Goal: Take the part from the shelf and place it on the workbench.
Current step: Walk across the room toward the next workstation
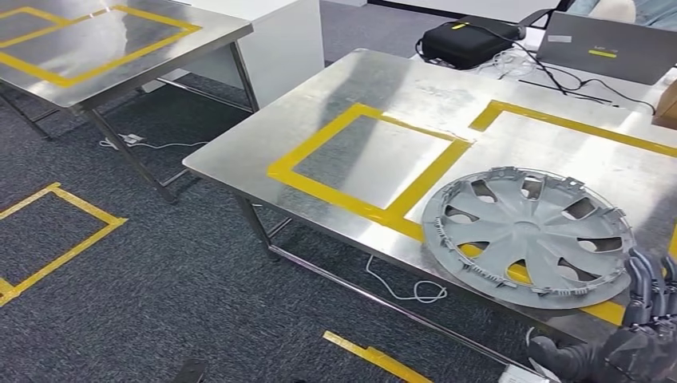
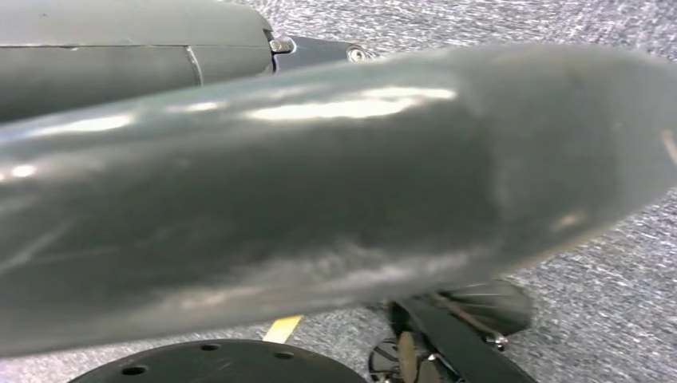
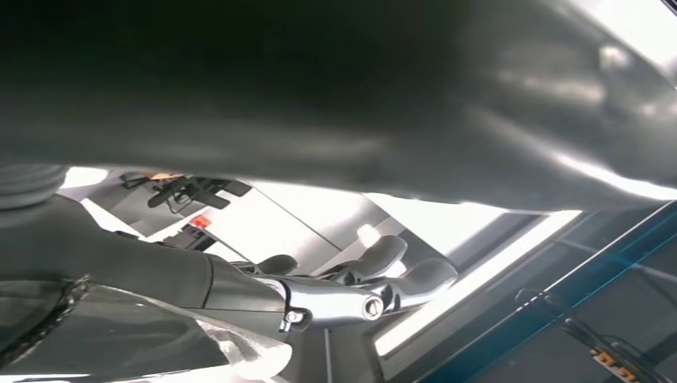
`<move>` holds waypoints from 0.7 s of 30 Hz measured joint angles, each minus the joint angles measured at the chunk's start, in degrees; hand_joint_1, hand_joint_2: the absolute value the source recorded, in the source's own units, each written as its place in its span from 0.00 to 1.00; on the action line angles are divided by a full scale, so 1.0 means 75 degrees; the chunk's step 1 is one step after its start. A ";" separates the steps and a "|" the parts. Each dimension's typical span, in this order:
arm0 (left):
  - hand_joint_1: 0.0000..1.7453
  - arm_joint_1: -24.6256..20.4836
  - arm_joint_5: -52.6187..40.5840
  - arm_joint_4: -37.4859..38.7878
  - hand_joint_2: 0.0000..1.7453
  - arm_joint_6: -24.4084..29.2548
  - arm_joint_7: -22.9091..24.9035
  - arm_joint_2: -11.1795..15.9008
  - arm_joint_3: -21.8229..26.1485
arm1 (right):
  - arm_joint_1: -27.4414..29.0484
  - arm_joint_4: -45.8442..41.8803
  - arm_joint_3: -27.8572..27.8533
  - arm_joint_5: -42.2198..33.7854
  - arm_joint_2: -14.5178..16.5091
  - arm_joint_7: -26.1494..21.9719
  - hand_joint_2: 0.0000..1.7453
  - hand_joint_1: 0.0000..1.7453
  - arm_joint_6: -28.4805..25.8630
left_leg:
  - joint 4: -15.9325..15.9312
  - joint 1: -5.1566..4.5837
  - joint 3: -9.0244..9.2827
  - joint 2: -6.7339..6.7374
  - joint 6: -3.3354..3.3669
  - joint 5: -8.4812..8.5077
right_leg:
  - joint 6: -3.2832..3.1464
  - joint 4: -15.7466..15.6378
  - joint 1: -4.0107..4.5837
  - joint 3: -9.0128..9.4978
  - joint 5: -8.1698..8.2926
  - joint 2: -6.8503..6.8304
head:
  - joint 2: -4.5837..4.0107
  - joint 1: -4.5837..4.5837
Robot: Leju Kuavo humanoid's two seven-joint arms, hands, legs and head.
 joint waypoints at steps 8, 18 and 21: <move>0.00 -0.0014 0.0050 0.0000 0.00 0.0091 -0.0061 0.0008 0.0032 | 0.0059 -0.0154 -0.0063 0.0006 0.0060 -0.0104 0.00 0.00 -0.0003 | -0.2143 -0.0038 0.1147 -0.0012 0.0244 0.0837 | 0.0253 0.0105 0.0022 -0.0215 0.0164 0.0019 | 0.0000 0.0009; 0.00 -0.0038 0.0086 0.0000 0.00 0.0137 -0.0093 -0.0007 0.0044 | 0.0067 -0.0187 -0.0075 0.0010 0.0065 -0.0104 0.00 0.00 -0.0003 | -0.2181 -0.0068 0.0518 0.0046 0.0460 0.1378 | 0.0359 0.1513 0.0006 -0.0341 -0.0872 0.0042 | 0.0000 0.0055; 0.00 -0.0044 0.0106 0.0000 0.00 0.0135 -0.0088 -0.0009 0.0066 | 0.0042 -0.0195 -0.0073 0.0010 0.0065 -0.0103 0.00 0.00 -0.0003 | -0.2148 -0.0097 0.0417 0.0033 0.0357 0.1517 | 0.0283 -0.0029 0.0026 0.0664 -0.0544 0.0050 | 0.0000 0.0047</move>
